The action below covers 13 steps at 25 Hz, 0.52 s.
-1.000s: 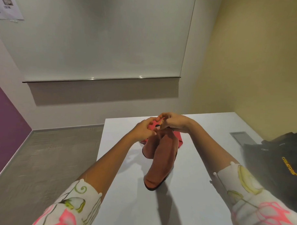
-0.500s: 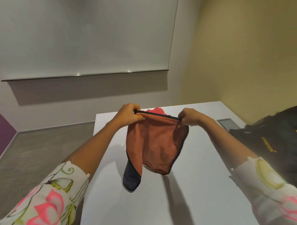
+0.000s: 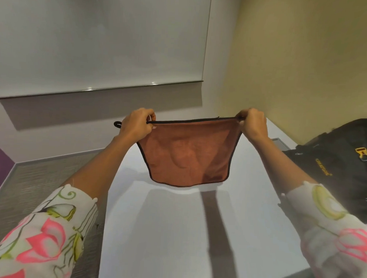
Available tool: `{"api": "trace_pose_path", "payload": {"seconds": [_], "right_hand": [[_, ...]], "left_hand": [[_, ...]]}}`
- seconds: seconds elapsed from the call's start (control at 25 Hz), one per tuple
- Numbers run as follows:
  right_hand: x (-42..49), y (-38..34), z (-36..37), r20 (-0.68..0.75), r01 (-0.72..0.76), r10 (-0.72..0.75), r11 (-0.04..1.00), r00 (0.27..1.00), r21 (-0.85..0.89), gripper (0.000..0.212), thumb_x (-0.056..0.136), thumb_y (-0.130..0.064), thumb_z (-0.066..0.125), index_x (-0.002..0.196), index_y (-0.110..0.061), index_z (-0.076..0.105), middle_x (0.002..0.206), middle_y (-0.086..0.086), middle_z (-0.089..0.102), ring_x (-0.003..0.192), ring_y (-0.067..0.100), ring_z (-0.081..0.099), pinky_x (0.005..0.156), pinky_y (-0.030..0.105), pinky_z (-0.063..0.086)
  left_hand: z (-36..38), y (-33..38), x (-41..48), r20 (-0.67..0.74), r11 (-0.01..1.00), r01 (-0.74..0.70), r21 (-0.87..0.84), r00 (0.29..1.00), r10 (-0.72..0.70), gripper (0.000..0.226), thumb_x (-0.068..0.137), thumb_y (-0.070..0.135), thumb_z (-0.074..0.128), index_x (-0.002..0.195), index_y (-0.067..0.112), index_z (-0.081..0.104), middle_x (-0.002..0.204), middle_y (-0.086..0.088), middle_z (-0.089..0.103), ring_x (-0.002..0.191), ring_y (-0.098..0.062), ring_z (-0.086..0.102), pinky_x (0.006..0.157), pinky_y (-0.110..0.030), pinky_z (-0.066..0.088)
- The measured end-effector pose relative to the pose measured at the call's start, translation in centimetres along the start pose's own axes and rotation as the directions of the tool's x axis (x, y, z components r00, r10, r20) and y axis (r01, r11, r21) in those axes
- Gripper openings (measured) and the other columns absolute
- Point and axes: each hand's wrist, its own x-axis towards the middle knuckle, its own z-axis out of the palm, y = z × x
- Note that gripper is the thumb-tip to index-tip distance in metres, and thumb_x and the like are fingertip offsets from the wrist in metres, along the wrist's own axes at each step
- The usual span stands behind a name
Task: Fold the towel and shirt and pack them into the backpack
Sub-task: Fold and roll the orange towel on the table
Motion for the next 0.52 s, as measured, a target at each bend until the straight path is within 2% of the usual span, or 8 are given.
{"api": "trace_pose_path", "payload": {"seconds": [0.08,0.2,0.32,0.44,0.52], "right_hand": [[-1.2,0.7,-0.6,-0.020,0.014,-0.013,0.999,1.000,0.039,0.036,0.077,0.002,0.052,0.098,-0.016,0.076,0.096,0.012,0.073,0.089,0.035,0.064,0.075,0.034,0.052],[-4.7,3.1,-0.5,0.031,0.001,-0.002,0.999,1.000,0.033,0.034,0.076,0.005,0.053,0.094,-0.012,0.077,0.095,0.010,0.072,0.089,0.030,0.063,0.072,0.029,0.048],[-9.3,6.7,1.1,0.193,-0.075,0.074,0.997,0.978,-0.004,0.030,0.075,0.004,0.055,0.087,-0.012,0.077,0.089,0.007,0.071,0.078,0.023,0.059,0.061,0.023,0.039],[-13.8,10.4,3.5,0.360,-0.164,0.169,0.986,0.918,-0.044,0.024,0.073,0.001,0.058,0.082,-0.011,0.077,0.082,0.010,0.071,0.078,0.028,0.064,0.063,0.025,0.042],[-16.7,12.5,5.4,0.466,-0.195,0.219,0.976,0.857,-0.099,0.018,0.073,-0.003,0.060,0.078,-0.009,0.076,0.079,0.010,0.070,0.076,0.029,0.064,0.062,0.030,0.049]], "left_hand": [[-0.2,0.3,-1.0,0.052,0.997,-0.021,-0.071,0.998,0.025,0.014,0.080,0.018,0.075,0.087,0.022,0.064,0.090,0.003,0.060,0.077,-0.020,0.055,0.065,-0.031,0.045],[1.2,0.4,-4.4,0.266,0.989,-0.001,-0.146,0.963,0.040,0.018,0.075,0.015,0.077,0.082,0.024,0.063,0.087,0.002,0.062,0.074,-0.019,0.055,0.063,-0.026,0.043],[5.0,0.6,-9.7,0.506,0.986,0.079,-0.149,0.862,0.007,0.022,0.072,0.013,0.076,0.075,0.026,0.060,0.080,0.005,0.059,0.070,-0.017,0.054,0.063,-0.024,0.042],[10.3,1.4,-16.1,0.674,0.977,0.179,-0.119,0.737,-0.053,0.026,0.071,0.012,0.076,0.067,0.026,0.054,0.068,0.009,0.054,0.064,-0.016,0.053,0.061,-0.024,0.042],[14.0,2.0,-20.0,0.754,0.983,0.182,-0.028,0.650,-0.099,0.026,0.072,0.014,0.075,0.070,0.028,0.053,0.073,0.008,0.053,0.070,-0.016,0.053,0.064,-0.025,0.041]]}}
